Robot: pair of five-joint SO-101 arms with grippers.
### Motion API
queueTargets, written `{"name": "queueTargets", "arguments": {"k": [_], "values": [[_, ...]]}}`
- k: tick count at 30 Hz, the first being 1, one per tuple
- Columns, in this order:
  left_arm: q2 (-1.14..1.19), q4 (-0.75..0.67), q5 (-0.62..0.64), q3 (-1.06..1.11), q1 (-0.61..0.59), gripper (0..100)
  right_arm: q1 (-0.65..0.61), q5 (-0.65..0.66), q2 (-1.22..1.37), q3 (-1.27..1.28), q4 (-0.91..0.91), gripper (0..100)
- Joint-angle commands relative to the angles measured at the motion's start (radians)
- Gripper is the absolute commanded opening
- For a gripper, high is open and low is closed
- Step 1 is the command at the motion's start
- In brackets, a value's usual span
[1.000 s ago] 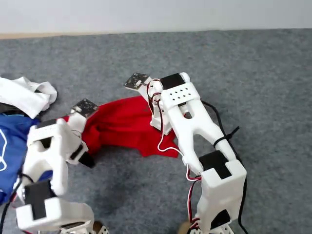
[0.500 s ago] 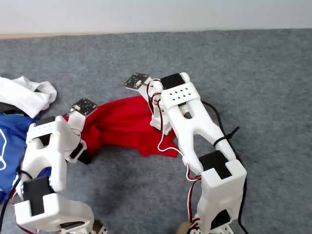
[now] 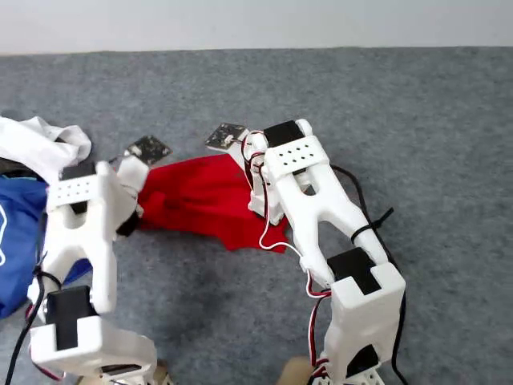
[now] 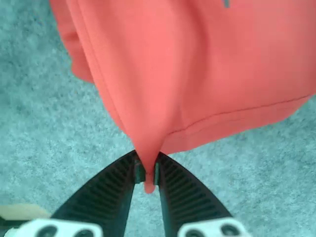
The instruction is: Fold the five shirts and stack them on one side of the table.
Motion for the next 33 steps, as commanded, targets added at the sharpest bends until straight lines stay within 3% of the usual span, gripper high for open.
{"name": "queueTargets", "arguments": {"k": [1, 9, 15, 22, 27, 33], "values": [[-0.014, 0.074, -0.005, -0.116, 0.009, 0, 0.030, 0.003, -0.025, -0.098, 0.027, 1.0], [-0.135, 0.212, 0.074, -0.288, 0.012, 0, 0.093, 0.003, -0.104, -0.222, 0.090, 1.0], [-0.342, 0.250, 0.100, -0.338, 0.110, 0, 0.157, 0.003, -0.231, -0.272, 0.127, 1.0], [-0.497, 0.245, 0.133, -0.343, 0.192, 0, 0.277, 0.008, -0.412, -0.272, 0.124, 1.0], [-0.580, 0.218, 0.249, -0.432, 0.189, 0, 0.332, 0.009, -0.544, -0.275, 0.085, 1.0], [-0.638, 0.149, 0.258, -0.545, 0.189, 0, 0.398, 0.009, -0.680, -0.275, 0.008, 1.0]]}}
